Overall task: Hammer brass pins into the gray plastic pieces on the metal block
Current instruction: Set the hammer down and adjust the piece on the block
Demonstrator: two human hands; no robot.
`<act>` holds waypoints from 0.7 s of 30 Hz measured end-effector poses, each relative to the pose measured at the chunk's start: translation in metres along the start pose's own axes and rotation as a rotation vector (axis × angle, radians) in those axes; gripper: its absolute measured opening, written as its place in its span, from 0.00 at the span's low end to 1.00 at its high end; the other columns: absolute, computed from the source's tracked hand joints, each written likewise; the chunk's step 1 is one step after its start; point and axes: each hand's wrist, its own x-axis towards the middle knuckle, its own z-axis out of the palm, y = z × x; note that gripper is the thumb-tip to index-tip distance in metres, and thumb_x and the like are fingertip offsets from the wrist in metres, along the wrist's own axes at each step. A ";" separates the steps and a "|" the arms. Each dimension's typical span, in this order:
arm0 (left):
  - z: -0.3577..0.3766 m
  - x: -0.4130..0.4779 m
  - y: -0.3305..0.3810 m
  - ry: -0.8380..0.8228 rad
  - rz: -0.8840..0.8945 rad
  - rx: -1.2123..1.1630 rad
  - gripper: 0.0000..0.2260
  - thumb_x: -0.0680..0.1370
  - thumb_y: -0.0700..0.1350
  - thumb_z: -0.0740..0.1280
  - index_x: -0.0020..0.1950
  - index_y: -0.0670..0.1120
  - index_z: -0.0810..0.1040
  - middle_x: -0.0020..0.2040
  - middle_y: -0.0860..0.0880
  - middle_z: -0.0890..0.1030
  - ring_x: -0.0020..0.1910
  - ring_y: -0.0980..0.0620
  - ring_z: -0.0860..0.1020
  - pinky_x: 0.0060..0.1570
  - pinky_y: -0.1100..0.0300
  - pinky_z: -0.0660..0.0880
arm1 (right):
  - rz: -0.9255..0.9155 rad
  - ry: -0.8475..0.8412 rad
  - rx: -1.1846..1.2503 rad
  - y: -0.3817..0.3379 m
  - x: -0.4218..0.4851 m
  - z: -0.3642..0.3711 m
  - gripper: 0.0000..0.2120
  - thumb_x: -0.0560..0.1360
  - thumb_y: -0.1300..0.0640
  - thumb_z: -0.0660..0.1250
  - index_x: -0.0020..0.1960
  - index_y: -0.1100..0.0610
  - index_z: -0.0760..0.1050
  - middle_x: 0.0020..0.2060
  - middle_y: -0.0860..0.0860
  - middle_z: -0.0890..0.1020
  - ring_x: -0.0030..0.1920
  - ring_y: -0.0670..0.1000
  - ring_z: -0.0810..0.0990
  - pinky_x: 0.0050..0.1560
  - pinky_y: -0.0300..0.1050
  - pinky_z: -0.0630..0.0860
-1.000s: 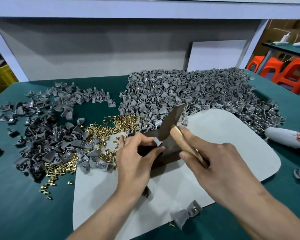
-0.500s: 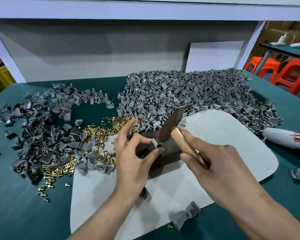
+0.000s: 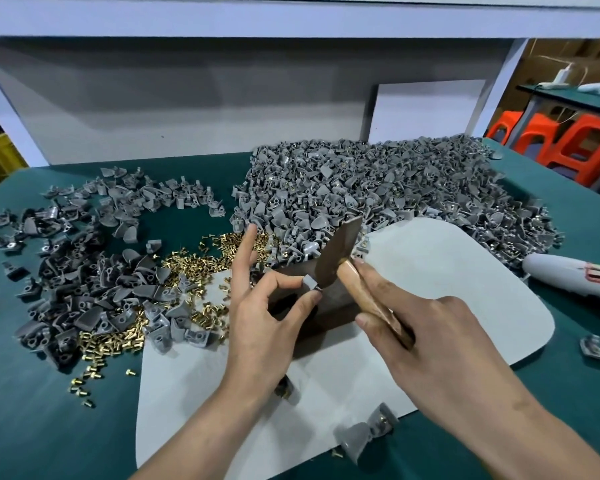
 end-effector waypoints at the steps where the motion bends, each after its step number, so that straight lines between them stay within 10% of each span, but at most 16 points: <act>1: 0.000 0.000 -0.001 -0.002 0.018 0.008 0.06 0.69 0.47 0.75 0.39 0.54 0.79 0.76 0.66 0.54 0.74 0.58 0.61 0.71 0.51 0.65 | 0.008 0.003 0.001 0.000 0.000 -0.002 0.24 0.74 0.47 0.64 0.69 0.33 0.65 0.18 0.46 0.61 0.22 0.48 0.63 0.28 0.39 0.60; 7: 0.002 -0.001 -0.001 -0.002 0.028 -0.015 0.06 0.69 0.43 0.76 0.39 0.51 0.80 0.76 0.67 0.53 0.72 0.64 0.63 0.63 0.74 0.65 | 0.014 0.068 -0.024 0.000 0.002 -0.007 0.24 0.73 0.46 0.62 0.69 0.39 0.68 0.19 0.42 0.62 0.21 0.42 0.63 0.30 0.38 0.62; 21: 0.002 -0.001 -0.003 0.001 0.038 -0.063 0.06 0.70 0.40 0.75 0.39 0.50 0.80 0.76 0.67 0.55 0.72 0.64 0.63 0.69 0.56 0.68 | 0.051 0.070 0.098 0.004 0.005 -0.005 0.23 0.74 0.48 0.65 0.68 0.39 0.69 0.23 0.40 0.65 0.27 0.48 0.65 0.34 0.37 0.65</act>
